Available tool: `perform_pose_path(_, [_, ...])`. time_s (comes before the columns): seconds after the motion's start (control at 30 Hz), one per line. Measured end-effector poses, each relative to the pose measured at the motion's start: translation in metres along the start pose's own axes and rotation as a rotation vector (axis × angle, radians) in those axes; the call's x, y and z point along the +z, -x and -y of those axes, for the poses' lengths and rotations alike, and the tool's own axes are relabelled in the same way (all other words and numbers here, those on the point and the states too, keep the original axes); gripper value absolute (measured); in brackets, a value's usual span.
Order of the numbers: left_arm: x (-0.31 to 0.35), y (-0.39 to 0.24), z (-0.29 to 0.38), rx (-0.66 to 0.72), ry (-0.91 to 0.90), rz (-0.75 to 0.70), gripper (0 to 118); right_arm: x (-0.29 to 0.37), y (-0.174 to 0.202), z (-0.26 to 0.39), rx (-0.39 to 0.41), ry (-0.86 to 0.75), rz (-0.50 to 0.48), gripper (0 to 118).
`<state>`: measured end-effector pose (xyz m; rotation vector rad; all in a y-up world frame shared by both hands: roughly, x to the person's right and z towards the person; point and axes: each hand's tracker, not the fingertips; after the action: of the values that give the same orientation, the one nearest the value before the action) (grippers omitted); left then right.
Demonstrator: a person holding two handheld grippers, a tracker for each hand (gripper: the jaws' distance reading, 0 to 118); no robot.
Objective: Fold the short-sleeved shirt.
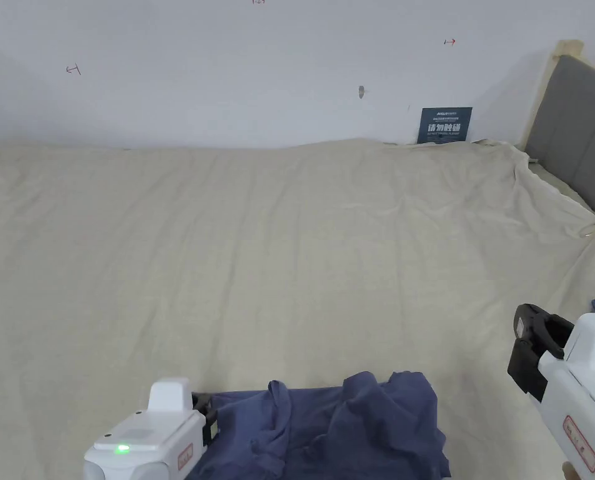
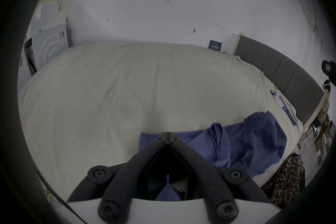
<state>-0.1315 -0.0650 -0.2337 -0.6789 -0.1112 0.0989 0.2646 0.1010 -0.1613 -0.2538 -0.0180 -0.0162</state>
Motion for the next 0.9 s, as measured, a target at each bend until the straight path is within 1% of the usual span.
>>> perform_pose_path(0.1, [-0.015,-0.012,0.015,-0.019,0.05,0.029,0,0.0,-0.005,0.003,0.001,0.011,0.011,0])
perform_pose_path(0.3, [-0.034,-0.049,0.041,-0.108,0.135,0.082,0,0.003,-0.014,0.008,-0.004,0.029,0.034,0])
perform_pose_path(0.47, [-0.035,-0.074,0.043,-0.13,0.131,0.088,0,0.007,-0.017,0.006,0.007,0.03,0.05,0])
perform_pose_path(0.6, [-0.032,-0.089,0.038,-0.117,0.123,0.174,0,0.008,-0.019,0.004,0.01,0.024,0.052,0])
perform_pose_path(0.73, [-0.038,-0.112,0.039,-0.154,0.135,0.195,0,0.009,-0.017,0.002,0.006,0.017,0.053,0])
perform_pose_path(0.9, [-0.039,-0.117,0.038,-0.136,0.156,0.211,0,0.01,-0.016,0.001,0.012,0.014,0.048,0])
